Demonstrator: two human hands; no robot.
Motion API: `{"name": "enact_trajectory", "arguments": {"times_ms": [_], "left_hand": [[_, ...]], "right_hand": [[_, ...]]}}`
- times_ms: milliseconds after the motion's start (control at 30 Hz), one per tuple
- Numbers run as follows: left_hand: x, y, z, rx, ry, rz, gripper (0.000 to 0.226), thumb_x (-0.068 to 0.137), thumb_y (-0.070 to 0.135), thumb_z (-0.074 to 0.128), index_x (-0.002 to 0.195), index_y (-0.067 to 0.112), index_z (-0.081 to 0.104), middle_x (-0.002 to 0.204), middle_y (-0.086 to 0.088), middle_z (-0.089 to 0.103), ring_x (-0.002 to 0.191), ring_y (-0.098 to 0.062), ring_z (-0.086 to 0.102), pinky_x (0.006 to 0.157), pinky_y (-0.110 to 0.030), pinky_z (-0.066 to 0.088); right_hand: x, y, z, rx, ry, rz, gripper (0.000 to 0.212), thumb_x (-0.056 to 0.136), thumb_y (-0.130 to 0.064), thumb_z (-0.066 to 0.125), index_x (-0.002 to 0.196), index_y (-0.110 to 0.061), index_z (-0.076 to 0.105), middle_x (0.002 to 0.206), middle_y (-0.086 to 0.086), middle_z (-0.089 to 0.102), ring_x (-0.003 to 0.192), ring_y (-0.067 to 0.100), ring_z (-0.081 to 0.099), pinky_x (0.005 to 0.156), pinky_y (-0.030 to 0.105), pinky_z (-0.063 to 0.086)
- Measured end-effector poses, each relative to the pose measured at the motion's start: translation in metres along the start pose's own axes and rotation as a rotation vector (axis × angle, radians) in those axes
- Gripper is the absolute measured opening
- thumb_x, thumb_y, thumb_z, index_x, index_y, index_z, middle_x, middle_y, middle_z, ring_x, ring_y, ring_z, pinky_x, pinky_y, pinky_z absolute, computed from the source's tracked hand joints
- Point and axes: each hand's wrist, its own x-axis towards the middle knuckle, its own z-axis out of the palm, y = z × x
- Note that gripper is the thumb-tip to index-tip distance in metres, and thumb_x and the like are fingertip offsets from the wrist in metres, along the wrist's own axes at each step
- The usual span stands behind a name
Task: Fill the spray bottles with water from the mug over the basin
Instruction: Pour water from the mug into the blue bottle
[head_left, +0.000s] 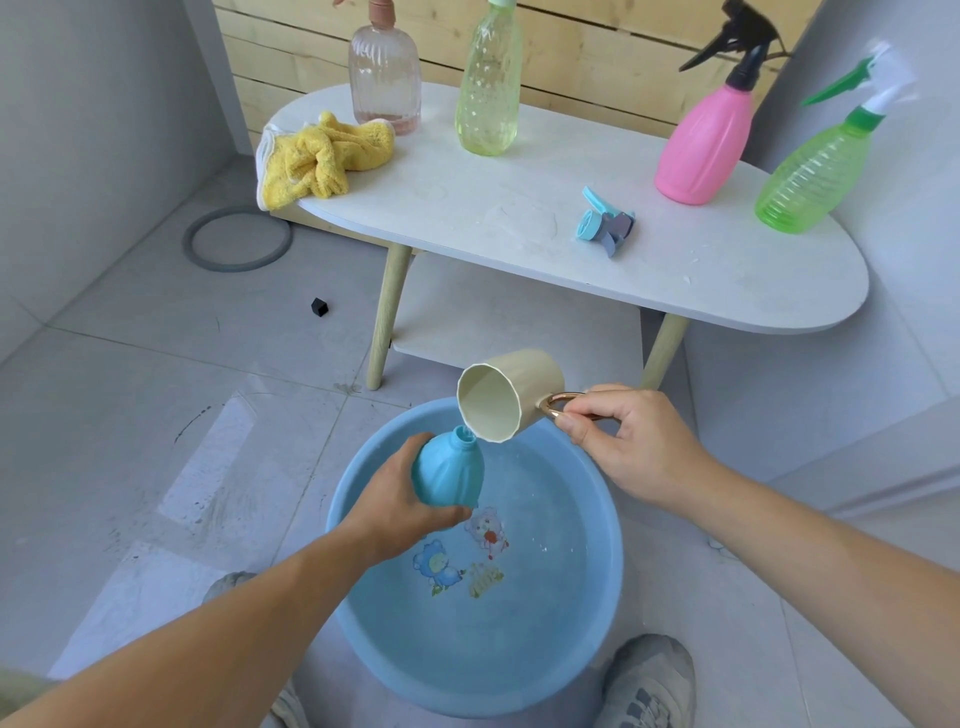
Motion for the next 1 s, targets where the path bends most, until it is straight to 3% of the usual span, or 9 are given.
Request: {"name": "enact_trajectory", "arguments": {"times_ms": [200, 1000], "left_hand": [[-0.0001, 0.0004, 0.0, -0.003, -0.003, -0.001, 0.086, 0.066, 0.032, 0.094, 0.133, 0.04, 0.042, 0.114, 0.013, 0.061, 0.099, -0.008, 0.064, 0.061, -0.017, 0.055], [0.0005, -0.0021, 0.001, 0.009, 0.001, 0.003, 0.084, 0.065, 0.033, 0.094, 0.129, 0.043, 0.041, 0.114, 0.013, 0.059, 0.1, -0.01, 0.062, 0.069, -0.021, 0.057]], "right_hand": [[0.0015, 0.0026, 0.0003, -0.039, -0.013, -0.006, 0.013, 0.091, -0.027, 0.066, 0.082, -0.023, 0.075, 0.082, -0.008, 0.069, 0.095, 0.012, 0.062, 0.089, 0.038, 0.049], [0.0042, 0.0034, -0.0002, -0.123, 0.001, -0.127, 0.022, 0.089, -0.03, 0.063, 0.074, -0.016, 0.071, 0.073, -0.006, 0.064, 0.084, 0.015, 0.058, 0.079, 0.032, 0.047]]}}
